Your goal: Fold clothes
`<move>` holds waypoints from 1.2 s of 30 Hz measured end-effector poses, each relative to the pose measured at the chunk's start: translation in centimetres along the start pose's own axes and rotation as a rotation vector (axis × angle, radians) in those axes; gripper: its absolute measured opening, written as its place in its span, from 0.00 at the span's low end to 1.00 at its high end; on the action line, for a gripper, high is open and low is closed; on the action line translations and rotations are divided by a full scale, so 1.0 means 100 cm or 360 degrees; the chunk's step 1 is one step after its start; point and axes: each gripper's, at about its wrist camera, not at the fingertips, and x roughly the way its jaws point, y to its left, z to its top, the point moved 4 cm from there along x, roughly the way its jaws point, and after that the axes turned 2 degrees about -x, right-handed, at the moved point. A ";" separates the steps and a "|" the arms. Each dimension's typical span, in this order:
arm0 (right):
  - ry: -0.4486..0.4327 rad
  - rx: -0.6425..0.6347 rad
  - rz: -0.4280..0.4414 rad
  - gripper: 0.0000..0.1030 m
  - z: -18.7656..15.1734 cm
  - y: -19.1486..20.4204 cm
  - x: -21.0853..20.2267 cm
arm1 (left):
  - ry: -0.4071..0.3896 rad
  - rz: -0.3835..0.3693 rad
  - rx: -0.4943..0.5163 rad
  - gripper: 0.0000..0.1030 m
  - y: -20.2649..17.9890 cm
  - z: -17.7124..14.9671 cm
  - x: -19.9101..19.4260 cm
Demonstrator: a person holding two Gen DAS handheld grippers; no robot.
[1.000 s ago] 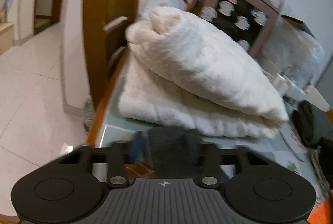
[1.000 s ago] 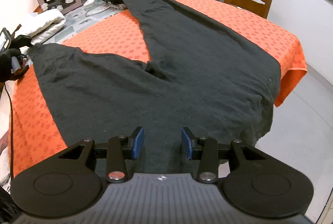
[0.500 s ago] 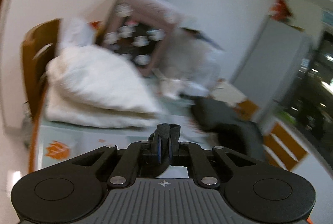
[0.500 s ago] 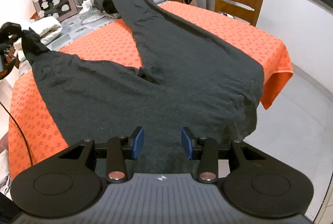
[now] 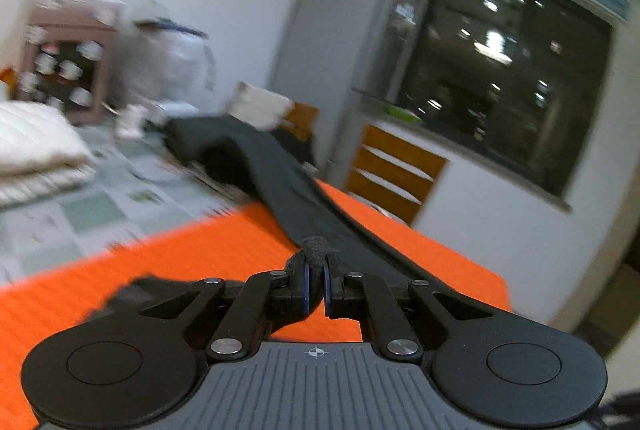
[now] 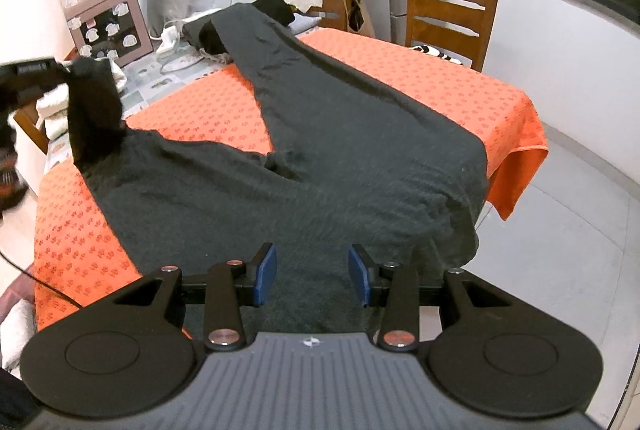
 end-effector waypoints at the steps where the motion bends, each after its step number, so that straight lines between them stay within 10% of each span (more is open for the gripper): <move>1: -0.0002 0.0008 0.0003 0.44 0.000 -0.001 -0.001 | 0.0029 -0.0029 0.0009 0.09 -0.012 -0.008 0.000; 17: 0.0040 0.0165 0.0060 0.44 -0.006 -0.017 0.003 | 0.0455 -0.0511 0.0303 0.11 -0.118 -0.115 0.008; 25: 0.0101 0.0301 0.0172 0.44 -0.013 -0.023 0.017 | 0.0621 -0.0617 0.0370 0.36 -0.118 -0.139 0.000; 36: 0.0223 0.0335 0.0376 0.33 -0.015 0.001 0.076 | 0.0538 -0.0131 0.0283 0.42 -0.027 -0.105 0.000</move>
